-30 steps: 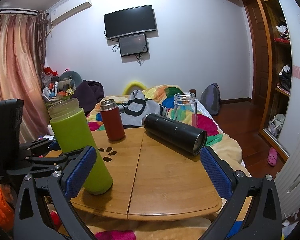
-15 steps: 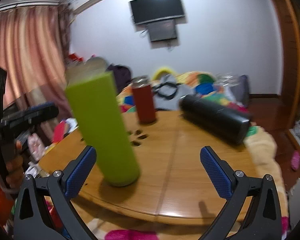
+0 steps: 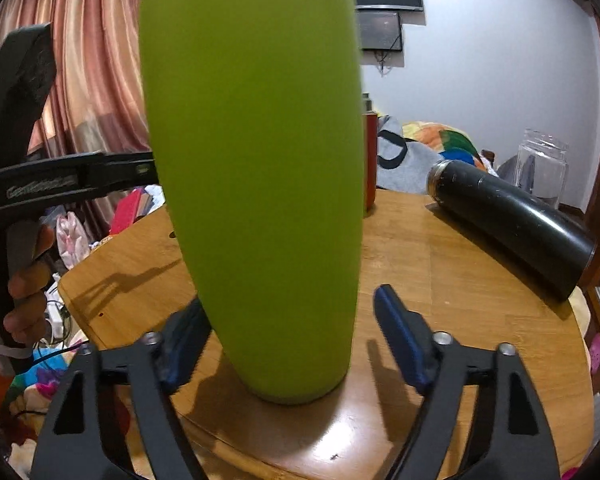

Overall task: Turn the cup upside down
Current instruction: 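Tilt the held tumbler sideways with the right gripper, lowering it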

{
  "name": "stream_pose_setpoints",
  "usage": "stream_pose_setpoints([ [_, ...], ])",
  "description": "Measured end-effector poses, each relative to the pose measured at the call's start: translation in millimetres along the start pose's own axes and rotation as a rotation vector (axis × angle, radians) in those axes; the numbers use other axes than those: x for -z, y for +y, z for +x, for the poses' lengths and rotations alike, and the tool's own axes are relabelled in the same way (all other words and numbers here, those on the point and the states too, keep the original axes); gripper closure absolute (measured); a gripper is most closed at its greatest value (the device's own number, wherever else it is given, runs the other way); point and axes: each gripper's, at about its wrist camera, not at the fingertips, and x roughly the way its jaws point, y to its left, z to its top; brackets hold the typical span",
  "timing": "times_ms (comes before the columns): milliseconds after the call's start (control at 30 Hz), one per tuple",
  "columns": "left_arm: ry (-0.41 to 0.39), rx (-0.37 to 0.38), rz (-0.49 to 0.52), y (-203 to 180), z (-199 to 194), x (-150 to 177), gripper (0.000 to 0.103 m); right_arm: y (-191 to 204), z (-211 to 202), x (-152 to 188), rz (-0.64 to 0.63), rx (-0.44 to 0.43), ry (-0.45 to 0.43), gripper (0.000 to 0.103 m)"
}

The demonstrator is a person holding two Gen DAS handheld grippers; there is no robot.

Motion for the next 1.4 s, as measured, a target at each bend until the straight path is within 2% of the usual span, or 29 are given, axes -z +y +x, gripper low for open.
stream_pose_setpoints([
  [100, -0.001, 0.024, -0.003, -1.0, 7.0, -3.3, 0.068, 2.8, -6.8, 0.6, -0.023, 0.026, 0.004, 0.040],
  [233, -0.001, 0.055, 0.003, -3.8, 14.2, -8.2, 0.077, 4.1, -9.3, 0.1, -0.036, 0.018, 0.034, 0.040],
  [400, 0.013, 0.128, 0.014, -11.3, 20.5, -11.8, 0.091, 2.5, -15.6, -4.7, -0.064, 0.015, 0.085, 0.041],
  [500, 0.011, 0.168, 0.032, -17.2, 19.7, -11.8, 0.092, 1.6, -19.4, -7.0, -0.094, 0.027, 0.106, 0.041],
  [867, 0.039, 0.201, 0.096, -30.2, 28.6, -11.0, 0.092, 5.0, -24.9, -10.4, -0.153, 0.043, 0.128, 0.041],
  [1067, 0.068, 0.232, 0.074, -22.2, 31.9, -4.6, 0.092, 8.5, -23.6, -13.2, -0.179, 0.041, 0.148, 0.041],
  [1400, 0.055, 0.264, 0.064, -19.6, 30.8, -5.4, 0.095, 9.0, -27.0, -17.2, -0.180, 0.029, 0.126, 0.041],
])
